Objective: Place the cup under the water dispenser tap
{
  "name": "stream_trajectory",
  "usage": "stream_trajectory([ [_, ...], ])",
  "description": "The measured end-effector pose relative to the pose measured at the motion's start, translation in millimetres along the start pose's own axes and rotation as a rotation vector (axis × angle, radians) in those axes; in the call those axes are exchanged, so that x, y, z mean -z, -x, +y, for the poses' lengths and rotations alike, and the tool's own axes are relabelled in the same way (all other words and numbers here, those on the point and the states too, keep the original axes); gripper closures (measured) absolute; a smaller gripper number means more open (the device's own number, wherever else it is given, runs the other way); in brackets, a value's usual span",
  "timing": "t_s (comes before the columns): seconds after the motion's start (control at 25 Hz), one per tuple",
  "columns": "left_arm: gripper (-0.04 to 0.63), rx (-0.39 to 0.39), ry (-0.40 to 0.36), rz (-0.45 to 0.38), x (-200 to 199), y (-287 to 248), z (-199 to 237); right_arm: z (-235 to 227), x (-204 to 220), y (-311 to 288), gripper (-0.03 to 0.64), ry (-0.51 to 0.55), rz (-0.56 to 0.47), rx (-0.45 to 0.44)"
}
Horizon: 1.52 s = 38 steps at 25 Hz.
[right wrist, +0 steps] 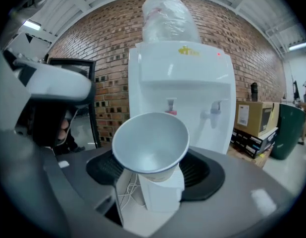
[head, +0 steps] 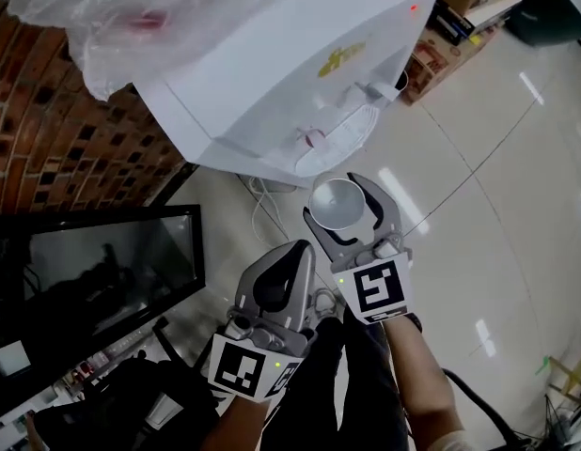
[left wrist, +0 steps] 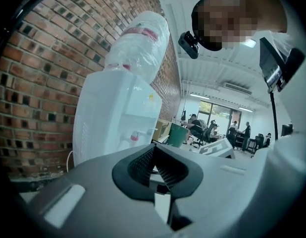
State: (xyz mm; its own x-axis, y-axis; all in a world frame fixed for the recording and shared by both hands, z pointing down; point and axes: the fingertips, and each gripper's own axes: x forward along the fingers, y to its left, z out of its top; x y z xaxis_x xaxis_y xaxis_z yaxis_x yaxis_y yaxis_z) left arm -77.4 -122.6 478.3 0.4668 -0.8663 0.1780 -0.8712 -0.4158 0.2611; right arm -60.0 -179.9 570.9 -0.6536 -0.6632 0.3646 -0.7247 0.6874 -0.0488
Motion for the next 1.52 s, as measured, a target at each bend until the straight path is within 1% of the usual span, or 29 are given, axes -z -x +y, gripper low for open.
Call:
stream_trajectory([
  [0.16,0.604,-0.003,0.008,0.01,18.1,0.5,9.2,-11.8,26.4,-34.3,0.281,0.001,-0.007,-0.015],
  [0.28,0.604,-0.012,0.015,0.024,31.4,1.6,16.9,-18.4,48.4,-59.9,0.281,0.007,0.048,-0.022],
  [0.44,0.604,-0.03,0.025,0.048,45.2,0.8,29.1,-28.6,69.5,-88.2,0.281,-0.012,0.116,-0.036],
  [0.68,0.604,-0.05,0.03,0.053,45.6,-1.3,41.3,-29.2,87.5,-107.2,0.279,0.018,0.21,-0.071],
  [0.88,0.604,-0.051,0.031,0.057,47.5,-2.8,44.2,-32.6,93.7,-114.5,0.279,0.009,0.231,-0.058],
  [1.0,0.604,-0.045,0.033,0.063,50.4,-2.5,42.7,-35.0,93.7,-115.7,0.278,0.01,0.221,-0.038],
  [1.08,0.604,-0.041,0.035,0.066,51.5,-2.7,41.2,-34.1,94.8,-116.6,0.275,-0.005,0.216,-0.041],
  [1.12,0.604,-0.038,0.035,0.067,51.6,-3.2,40.6,-33.8,95.3,-117.2,0.272,-0.011,0.213,-0.044],
  [1.24,0.604,-0.03,0.032,0.066,50.7,-5.3,39.6,-35.3,94.6,-119.6,0.224,-0.026,0.201,-0.049],
  [1.52,0.604,-0.023,0.032,0.071,50.4,-7.4,35.6,-37.3,93.6,-115.0,0.219,-0.041,0.191,-0.051],
])
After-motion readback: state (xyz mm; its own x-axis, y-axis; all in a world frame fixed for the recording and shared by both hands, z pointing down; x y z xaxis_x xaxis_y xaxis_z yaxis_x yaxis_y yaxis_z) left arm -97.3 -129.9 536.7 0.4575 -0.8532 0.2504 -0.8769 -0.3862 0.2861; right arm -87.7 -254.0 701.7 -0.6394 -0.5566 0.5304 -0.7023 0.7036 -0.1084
